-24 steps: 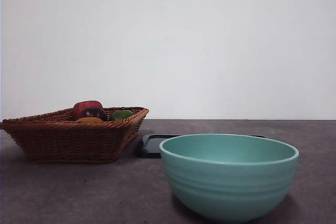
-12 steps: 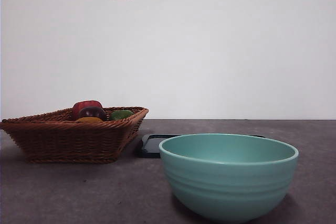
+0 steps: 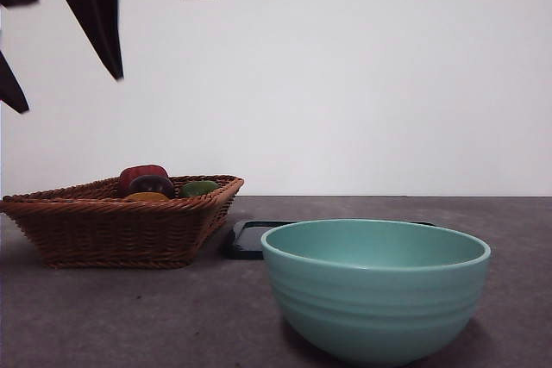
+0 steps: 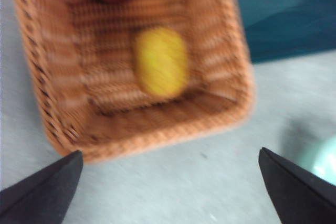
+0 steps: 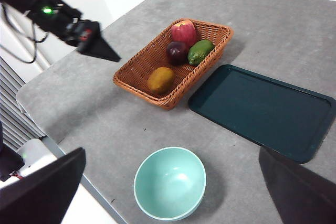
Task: Pick up the wifruite, put it on the bowl, pick up the plate, put it on desk
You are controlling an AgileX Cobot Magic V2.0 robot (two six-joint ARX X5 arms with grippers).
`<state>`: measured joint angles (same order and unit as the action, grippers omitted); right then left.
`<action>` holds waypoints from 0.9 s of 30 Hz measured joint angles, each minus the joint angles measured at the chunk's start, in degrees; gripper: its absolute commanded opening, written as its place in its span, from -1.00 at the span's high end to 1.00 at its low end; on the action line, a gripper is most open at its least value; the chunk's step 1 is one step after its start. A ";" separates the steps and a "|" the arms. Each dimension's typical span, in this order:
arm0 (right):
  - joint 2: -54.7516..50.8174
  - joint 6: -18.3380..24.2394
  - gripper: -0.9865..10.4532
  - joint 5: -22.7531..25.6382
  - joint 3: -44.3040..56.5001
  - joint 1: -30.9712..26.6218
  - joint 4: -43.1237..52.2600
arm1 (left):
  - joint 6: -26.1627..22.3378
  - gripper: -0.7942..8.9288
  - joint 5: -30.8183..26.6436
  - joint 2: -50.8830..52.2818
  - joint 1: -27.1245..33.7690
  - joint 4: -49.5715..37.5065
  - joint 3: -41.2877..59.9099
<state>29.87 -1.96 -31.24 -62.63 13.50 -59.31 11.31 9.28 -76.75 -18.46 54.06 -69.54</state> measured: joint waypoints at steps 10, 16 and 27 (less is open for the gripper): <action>0.00 0.00 -0.22 0.00 0.00 0.00 0.00 | 0.00 -0.51 -3.02 -15.78 -2.16 0.48 -10.93; 0.00 0.00 -0.22 0.02 0.00 0.00 0.00 | 0.00 -0.51 -4.50 -22.73 -3.45 -0.55 -13.35; 0.00 0.00 -0.22 0.02 0.00 0.00 0.00 | 0.39 -0.51 -8.11 -31.32 -4.87 -4.68 -13.42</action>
<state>29.87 -1.96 -31.22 -62.63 13.50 -59.31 11.70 1.17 -108.07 -23.33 49.39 -82.96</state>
